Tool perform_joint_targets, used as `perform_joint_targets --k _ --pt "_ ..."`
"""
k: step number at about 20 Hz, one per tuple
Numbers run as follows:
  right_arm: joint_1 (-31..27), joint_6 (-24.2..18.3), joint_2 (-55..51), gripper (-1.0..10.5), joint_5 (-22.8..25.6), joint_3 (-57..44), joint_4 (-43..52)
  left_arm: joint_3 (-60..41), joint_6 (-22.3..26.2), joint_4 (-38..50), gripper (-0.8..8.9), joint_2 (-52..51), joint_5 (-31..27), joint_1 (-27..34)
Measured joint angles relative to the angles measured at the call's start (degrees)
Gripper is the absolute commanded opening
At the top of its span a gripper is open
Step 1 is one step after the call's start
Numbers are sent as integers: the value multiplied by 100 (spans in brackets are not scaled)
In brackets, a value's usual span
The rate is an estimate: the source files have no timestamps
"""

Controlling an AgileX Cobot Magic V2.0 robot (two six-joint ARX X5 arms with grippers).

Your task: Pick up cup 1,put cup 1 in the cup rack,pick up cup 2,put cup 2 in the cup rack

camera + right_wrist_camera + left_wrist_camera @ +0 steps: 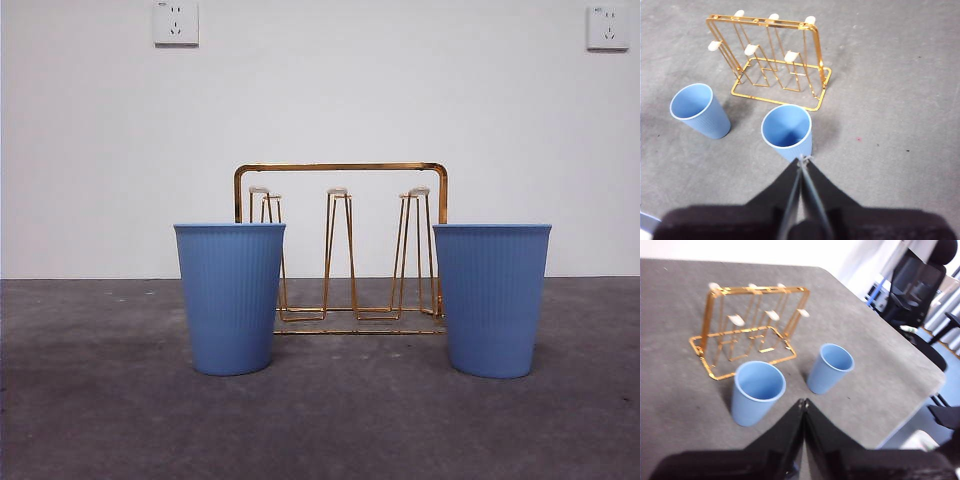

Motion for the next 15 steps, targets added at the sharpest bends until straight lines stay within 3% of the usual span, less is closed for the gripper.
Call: perform_joint_targets --k 3,5,10,15 --pt "0 0 33 469 0 7 -2 76 2 -4 636 74 380 -72" --pt "0 22 70 543 0 15 -9 188 2 4 669 201 411 -120" --pt "0 142 433 540 -243 131 37 262 22 199 669 597 866 -181" --pt "0 249 1486 536 -254 372 122 262 -197 820 669 903 1451 -232"
